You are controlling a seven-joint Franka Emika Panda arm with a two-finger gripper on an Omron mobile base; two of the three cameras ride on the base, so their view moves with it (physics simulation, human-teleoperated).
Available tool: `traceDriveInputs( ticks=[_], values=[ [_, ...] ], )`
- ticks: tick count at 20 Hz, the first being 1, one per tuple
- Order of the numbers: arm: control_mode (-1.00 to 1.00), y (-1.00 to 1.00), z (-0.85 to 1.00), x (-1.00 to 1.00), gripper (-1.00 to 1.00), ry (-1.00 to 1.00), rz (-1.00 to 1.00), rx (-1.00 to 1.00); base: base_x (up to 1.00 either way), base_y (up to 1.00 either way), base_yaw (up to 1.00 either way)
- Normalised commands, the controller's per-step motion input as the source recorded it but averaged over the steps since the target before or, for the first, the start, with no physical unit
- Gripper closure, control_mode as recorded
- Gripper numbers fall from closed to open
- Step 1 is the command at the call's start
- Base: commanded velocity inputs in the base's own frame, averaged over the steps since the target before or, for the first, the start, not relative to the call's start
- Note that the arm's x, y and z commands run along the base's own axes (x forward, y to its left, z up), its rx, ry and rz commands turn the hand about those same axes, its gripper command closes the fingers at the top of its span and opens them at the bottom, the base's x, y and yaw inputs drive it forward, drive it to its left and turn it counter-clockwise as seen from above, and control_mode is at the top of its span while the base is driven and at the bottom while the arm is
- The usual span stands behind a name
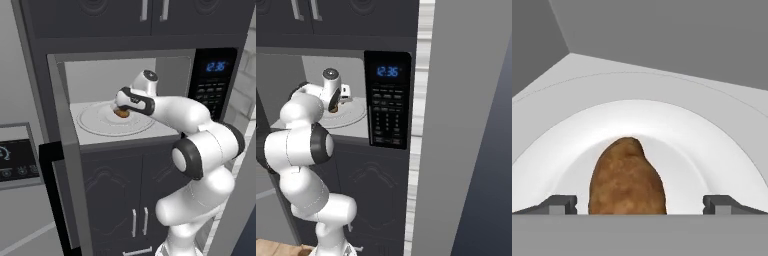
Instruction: Pick the potato from the microwave and place it on plate located on the counter.
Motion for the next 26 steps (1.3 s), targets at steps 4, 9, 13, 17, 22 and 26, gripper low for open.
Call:
traceDriveInputs(
  ticks=[4,9,13,17,22,26],
  values=[
    [-1.0,0.14,-0.24,0.18,-1.0,0.0,0.0,0.0,0.0,0.0,0.0],
    [-1.0,0.1,-0.21,0.18,-1.0,0.0,0.0,0.0,0.0,0.0,0.0],
    [-1.0,0.0,-0.14,0.1,-1.0,0.0,0.0,0.0,0.0,0.0,0.0],
    [-1.0,0.0,-0.12,0.06,-1.0,0.0,0.0,0.0,0.0,0.0,0.0],
    [-1.0,0.0,-0.19,0.01,1.0,0.0,0.0,0.0,0.0,0.0,0.0],
    [-1.0,0.0,-0.24,0.0,1.0,0.0,0.0,0.0,0.0,0.0,0.0]
  ],
)
